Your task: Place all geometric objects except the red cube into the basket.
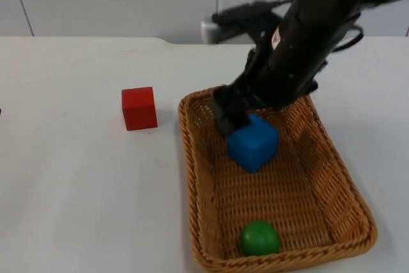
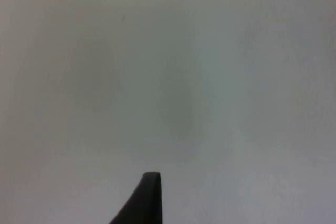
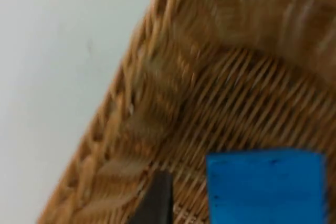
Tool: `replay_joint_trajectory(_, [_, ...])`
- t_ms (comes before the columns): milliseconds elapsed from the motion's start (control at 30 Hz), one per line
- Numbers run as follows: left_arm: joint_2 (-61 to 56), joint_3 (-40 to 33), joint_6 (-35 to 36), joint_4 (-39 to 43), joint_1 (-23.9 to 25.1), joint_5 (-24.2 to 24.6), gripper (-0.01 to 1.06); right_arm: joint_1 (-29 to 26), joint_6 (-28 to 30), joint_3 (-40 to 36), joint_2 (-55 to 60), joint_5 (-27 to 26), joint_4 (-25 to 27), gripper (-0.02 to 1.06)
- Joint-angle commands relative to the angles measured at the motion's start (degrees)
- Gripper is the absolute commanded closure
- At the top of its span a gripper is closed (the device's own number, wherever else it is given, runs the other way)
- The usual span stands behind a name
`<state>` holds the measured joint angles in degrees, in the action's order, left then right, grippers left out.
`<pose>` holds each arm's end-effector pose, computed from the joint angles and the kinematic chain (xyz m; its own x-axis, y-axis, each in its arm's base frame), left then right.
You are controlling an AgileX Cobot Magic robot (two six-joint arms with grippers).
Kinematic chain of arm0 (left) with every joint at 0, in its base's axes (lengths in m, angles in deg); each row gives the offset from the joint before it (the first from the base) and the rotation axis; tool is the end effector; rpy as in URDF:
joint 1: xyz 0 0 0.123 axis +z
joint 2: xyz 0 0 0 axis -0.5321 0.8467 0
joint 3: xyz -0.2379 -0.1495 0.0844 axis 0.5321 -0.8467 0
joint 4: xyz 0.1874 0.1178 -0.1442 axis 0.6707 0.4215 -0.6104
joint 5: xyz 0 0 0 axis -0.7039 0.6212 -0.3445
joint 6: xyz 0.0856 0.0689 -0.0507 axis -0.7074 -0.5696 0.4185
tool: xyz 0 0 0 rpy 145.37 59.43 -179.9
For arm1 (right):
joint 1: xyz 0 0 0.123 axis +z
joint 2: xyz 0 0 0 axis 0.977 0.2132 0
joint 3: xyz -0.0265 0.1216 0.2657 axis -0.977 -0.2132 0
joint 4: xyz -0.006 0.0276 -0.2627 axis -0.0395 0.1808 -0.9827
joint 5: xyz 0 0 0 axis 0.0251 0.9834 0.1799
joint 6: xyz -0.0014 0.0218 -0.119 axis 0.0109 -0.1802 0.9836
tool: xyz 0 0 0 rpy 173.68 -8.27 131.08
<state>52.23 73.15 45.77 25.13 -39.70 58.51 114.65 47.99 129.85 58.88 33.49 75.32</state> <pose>0.2093 -0.0287 0.2351 -0.8769 0.0216 -0.4802 0.0532 0.9972 -0.0523 0.3682 0.2755 0.1481 -0.6924 -0.5419 -0.4763 -0.6088 0.7931 -0.0173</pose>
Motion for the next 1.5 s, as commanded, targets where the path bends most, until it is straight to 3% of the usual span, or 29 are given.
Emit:
replay_joint_trajectory(0, [-0.38,-0.29,0.31,0.21,0.18,0.06,0.0,0.35,0.0,0.64,-4.4,0.59,0.03,0.2])
replay_joint_trajectory(367, [-0.38,-0.29,0.31,-0.15,0.18,0.17,0.0,0.35,1.67,-0.08,-30.03,11.28,-0.18,0.2])
replay_joint_trajectory(667, [-1.97,-0.29,0.31,-0.39,0.18,0.28,0.0,0.35,1.67,-10.46,-44.13,9.48,-0.06,0.2])
replay_joint_trajectory(800, [-9.76,-0.29,0.2,-0.39,0.18,0.75,0.0,0.35,1.67,-20.99,-56.14,7.54,0.15,0.2])
replay_joint_trajectory(1133, [-31.7,-0.32,-0.68,-0.39,0.18,3.34,0.0,0.35,0.86,-35.55,-78.91,7.55,0.15,0.2])
replay_joint_trajectory(1467, [-51.94,-8.12,-1.89,-0.15,0.18,7.17,0.0,0.35,0.86,-41.72,-99.14,14.72,0.0,0.2])
